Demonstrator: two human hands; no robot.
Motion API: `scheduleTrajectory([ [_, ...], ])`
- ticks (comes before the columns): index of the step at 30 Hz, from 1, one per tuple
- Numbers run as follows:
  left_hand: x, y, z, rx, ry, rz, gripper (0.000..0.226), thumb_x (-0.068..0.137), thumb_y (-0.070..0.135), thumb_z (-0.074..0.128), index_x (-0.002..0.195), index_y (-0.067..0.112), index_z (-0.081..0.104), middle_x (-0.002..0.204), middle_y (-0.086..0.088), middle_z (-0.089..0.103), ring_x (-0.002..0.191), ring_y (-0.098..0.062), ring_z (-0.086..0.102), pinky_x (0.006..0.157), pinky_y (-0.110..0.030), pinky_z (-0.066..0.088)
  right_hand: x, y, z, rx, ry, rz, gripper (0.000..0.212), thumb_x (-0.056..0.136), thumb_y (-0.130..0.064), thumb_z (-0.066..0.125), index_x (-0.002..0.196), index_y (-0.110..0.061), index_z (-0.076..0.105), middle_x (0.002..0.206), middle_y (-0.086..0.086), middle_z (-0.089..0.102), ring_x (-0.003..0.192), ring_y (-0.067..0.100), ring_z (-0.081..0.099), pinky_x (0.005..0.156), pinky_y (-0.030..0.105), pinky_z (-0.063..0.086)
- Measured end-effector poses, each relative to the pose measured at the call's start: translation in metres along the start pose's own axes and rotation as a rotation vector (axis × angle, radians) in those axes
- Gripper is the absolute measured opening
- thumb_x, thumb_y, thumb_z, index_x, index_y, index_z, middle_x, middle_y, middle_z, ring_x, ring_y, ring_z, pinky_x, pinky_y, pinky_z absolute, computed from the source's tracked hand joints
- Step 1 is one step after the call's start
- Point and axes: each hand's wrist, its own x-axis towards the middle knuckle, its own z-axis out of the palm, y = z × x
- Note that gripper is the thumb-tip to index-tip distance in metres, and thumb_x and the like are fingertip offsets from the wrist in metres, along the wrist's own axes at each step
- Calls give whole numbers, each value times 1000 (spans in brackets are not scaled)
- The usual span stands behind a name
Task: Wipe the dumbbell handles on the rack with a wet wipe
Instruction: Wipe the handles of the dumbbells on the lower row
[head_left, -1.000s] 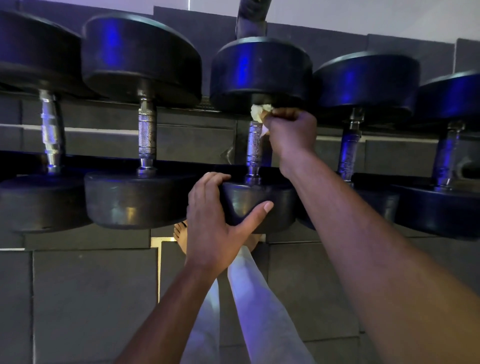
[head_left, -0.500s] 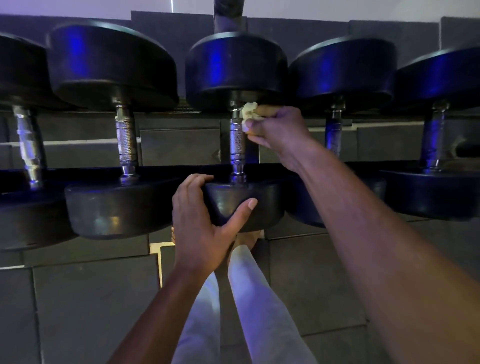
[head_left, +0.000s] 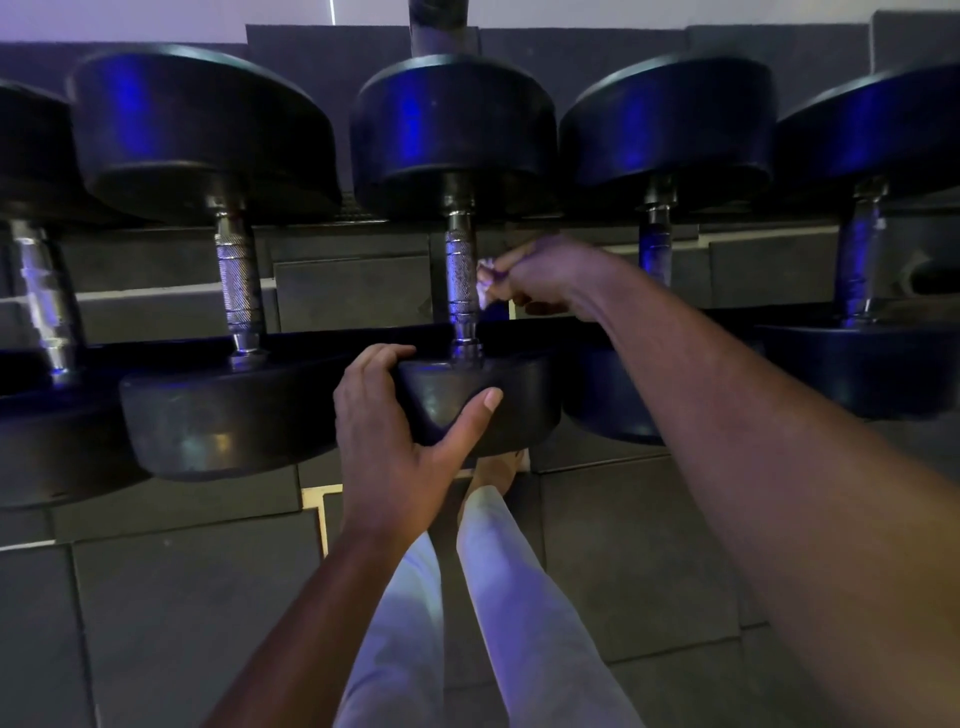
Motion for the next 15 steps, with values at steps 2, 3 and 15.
scheduleTrajectory([
  [2, 0, 0, 0, 5, 7, 9, 84, 82, 75, 76, 140, 18, 56, 140, 6, 52, 132, -13, 47, 110, -12, 31, 0, 8, -2, -34, -76, -51, 7, 93, -21, 79, 98, -20, 83, 79, -15, 75, 78, 1, 62, 70, 16, 47],
  [3, 0, -1, 1, 8, 10, 12, 84, 83, 75, 76, 140, 17, 56, 140, 5, 53, 132, -13, 48, 110, -11, 31, 0, 11, -1, -48, -89, -81, 8, 93, -22, 80, 99, -21, 84, 82, -17, 76, 85, 0, 64, 75, 12, 47],
  [15, 0, -1, 1, 25, 1, -6, 88, 81, 80, 76, 141, 18, 56, 142, 3, 54, 134, -16, 49, 114, -28, 40, -41, -29, -7, -352, -24, -416, 21, 86, -44, 82, 83, -23, 84, 79, -1, 77, 70, 1, 64, 72, 28, 48],
])
